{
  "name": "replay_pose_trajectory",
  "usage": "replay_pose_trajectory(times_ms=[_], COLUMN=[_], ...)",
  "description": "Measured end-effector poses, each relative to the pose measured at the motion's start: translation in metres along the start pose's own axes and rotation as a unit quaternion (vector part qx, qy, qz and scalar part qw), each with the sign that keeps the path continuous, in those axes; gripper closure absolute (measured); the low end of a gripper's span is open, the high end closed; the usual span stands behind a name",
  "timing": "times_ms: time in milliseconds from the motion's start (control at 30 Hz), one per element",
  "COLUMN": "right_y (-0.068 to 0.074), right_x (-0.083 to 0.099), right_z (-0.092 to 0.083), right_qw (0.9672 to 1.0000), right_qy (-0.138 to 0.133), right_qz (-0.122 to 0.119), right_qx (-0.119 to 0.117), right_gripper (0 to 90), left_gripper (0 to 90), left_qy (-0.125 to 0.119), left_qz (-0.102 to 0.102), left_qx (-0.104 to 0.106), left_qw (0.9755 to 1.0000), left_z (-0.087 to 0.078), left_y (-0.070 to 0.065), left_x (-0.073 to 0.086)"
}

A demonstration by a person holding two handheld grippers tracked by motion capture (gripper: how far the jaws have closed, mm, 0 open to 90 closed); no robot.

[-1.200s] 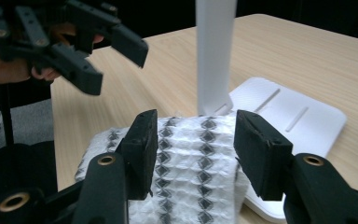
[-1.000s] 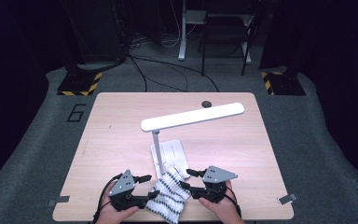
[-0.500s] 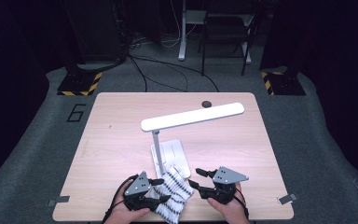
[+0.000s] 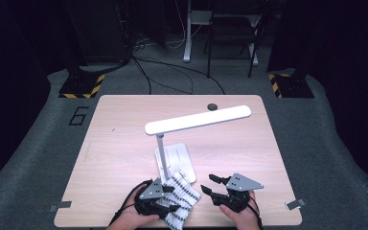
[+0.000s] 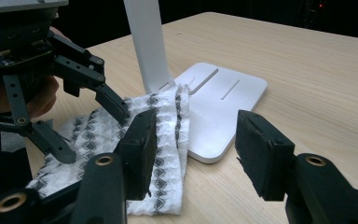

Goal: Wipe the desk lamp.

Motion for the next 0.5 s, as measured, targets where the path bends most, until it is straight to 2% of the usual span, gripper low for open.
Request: replay_pose_trajectory(times_ms=[167,367,400,500], right_y=[-0.0029,-0.0036,-0.0036,-0.0037], right_x=[-0.0006,0.0002,0.0002,0.0004], right_z=[-0.0037,-0.0027,-0.0027,-0.002], right_qw=[0.9999,0.9999,0.9999,0.9999], right_qy=[-0.004,-0.002,-0.002,-0.003], right_qz=[0.005,0.007,0.007,0.006], right_qx=[0.008,0.008,0.008,0.008], right_gripper=[48.5,48.5,48.5,48.6], left_gripper=[33.1,32.4,32.4,30.2], left_qy=[0.013,0.014,0.01,0.017], left_qz=[0.003,0.002,0.001,-0.001], left_qx=[0.006,0.011,0.006,0.013], left_qw=[0.9999,0.9998,0.9999,0.9998], left_z=[0.0031,0.0014,0.0008,-0.0002], left_y=[0.0009,0.0016,0.0016,0.0029], left_x=[0.0032,0.0047,0.0048,0.0071])
Point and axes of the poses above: each handheld gripper's, and its own axes: z roughly forward along the jaws, x roughly out of its underside, y roughly to its left, the point moved 2 cm from there along z, roughly forward along the jaws, and after that the axes turned 10 degrees about -y, right-handed, at the moved point
